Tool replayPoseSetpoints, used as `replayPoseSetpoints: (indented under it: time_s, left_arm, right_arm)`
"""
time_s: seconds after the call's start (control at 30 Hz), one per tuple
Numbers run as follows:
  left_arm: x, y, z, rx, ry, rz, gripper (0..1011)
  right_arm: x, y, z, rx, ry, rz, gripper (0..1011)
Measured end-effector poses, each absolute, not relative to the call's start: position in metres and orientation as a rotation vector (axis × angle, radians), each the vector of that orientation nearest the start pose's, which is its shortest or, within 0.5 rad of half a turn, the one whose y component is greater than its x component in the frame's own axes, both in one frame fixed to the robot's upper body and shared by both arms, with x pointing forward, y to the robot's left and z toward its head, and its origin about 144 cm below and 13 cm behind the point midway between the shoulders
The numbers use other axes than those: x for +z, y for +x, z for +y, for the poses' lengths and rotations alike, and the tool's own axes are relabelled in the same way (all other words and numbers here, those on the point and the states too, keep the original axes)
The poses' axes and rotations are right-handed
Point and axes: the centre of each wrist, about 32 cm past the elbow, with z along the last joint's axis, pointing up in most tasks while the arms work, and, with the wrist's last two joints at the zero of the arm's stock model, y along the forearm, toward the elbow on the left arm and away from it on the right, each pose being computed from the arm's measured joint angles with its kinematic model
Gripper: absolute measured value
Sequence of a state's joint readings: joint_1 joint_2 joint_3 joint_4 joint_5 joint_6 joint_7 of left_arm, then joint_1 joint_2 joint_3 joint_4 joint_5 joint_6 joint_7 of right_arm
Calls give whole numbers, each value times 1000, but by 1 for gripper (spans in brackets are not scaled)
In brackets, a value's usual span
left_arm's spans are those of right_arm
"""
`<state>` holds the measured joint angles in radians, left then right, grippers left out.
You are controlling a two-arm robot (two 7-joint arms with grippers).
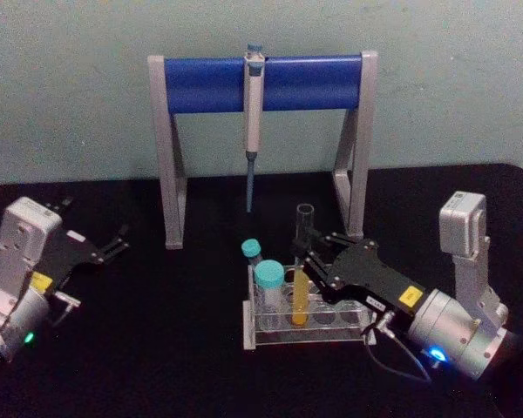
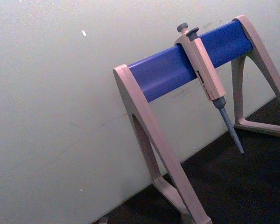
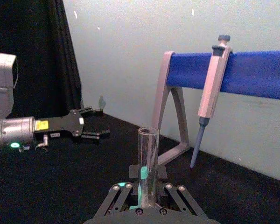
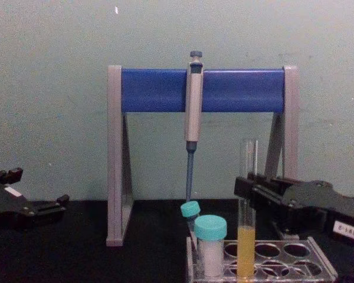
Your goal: Pick up the test tube from the test tube rack, shake it, then place it back into the test tube rack.
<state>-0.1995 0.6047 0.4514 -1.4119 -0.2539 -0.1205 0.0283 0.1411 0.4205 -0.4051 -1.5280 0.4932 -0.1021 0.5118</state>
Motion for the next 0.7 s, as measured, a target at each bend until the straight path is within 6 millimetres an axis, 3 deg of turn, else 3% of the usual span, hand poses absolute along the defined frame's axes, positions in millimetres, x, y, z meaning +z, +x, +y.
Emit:
replayPoseSetpoints:
  time_s: [0.7]
  left_arm:
    - [1140, 489, 310, 1248, 304, -285, 1001]
  right_arm:
    - [1188, 479, -240, -698, 147, -112, 229]
